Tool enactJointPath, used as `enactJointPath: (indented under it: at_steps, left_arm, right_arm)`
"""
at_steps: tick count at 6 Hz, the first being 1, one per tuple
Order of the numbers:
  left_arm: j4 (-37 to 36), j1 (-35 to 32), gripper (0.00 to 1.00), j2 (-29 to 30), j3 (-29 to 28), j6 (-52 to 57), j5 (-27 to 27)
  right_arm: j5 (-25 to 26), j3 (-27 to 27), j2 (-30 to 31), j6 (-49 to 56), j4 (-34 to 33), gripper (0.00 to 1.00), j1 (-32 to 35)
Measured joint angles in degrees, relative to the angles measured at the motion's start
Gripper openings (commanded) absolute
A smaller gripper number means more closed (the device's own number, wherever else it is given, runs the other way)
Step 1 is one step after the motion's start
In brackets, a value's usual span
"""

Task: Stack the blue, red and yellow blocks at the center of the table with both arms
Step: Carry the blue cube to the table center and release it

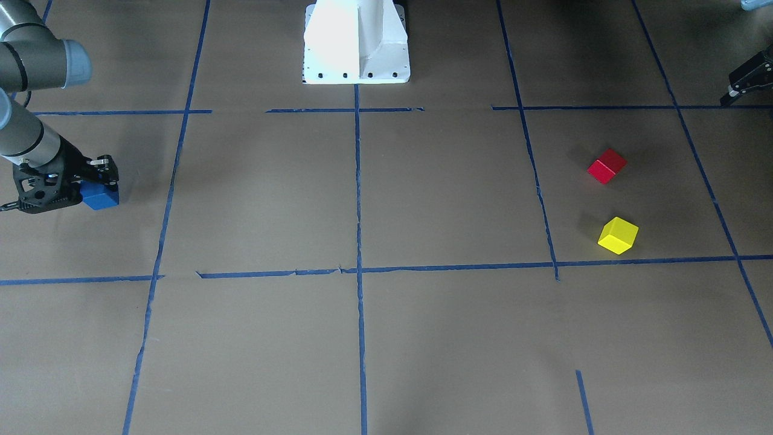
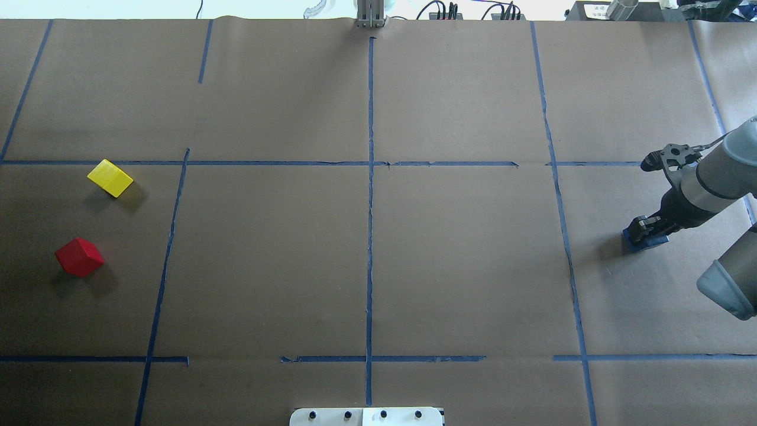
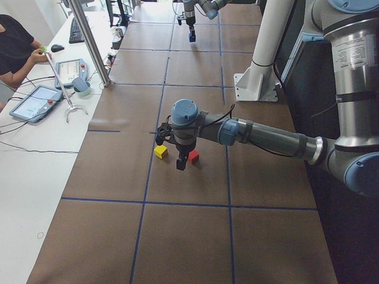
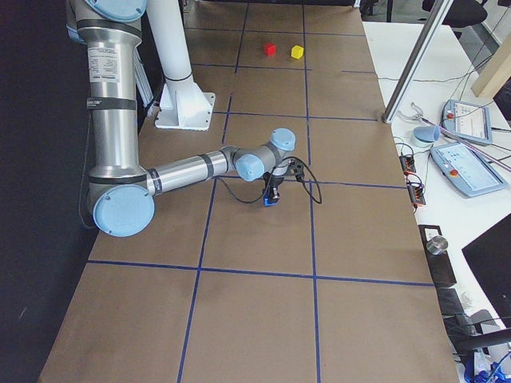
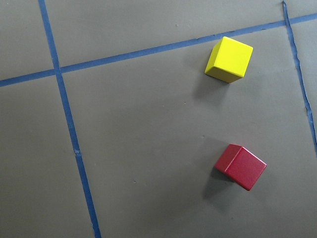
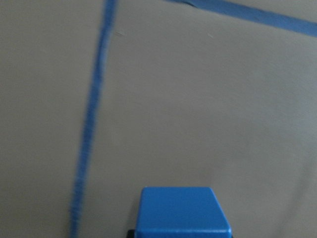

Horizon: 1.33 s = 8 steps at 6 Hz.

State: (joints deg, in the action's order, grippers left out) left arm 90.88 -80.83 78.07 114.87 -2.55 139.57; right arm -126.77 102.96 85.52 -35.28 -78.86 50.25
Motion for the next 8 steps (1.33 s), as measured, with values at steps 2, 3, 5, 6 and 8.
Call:
enactJointPath:
  at_steps: [2, 3, 5, 6, 8]
  left_arm:
    - [0.0, 0.0, 1.00, 0.0, 0.2, 0.0, 0.0]
    - [0.0, 0.0, 1.00, -0.4, 0.2, 0.1, 0.0]
    - [0.1, 0.1, 1.00, -1.0, 0.3, 0.3, 0.1]
    - [0.1, 0.1, 1.00, -1.0, 0.3, 0.3, 0.1]
    - [0.1, 0.1, 1.00, -1.2, 0.4, 0.3, 0.1]
  right_arm:
    - [0.5, -0.4, -15.1, -15.7, -4.4, 0.00, -6.2]
    - [3.1, -3.9, -22.7, -23.3, -4.8, 0.00, -9.5]
    - [9.1, -12.8, -34.6, -34.7, -4.5, 0.00, -15.2]
    - [12.3, -16.0, -38.6, -37.8, -4.4, 0.00, -17.6]
    - [15.1, -19.5, -41.6, -42.7, -4.4, 0.00, -20.4]
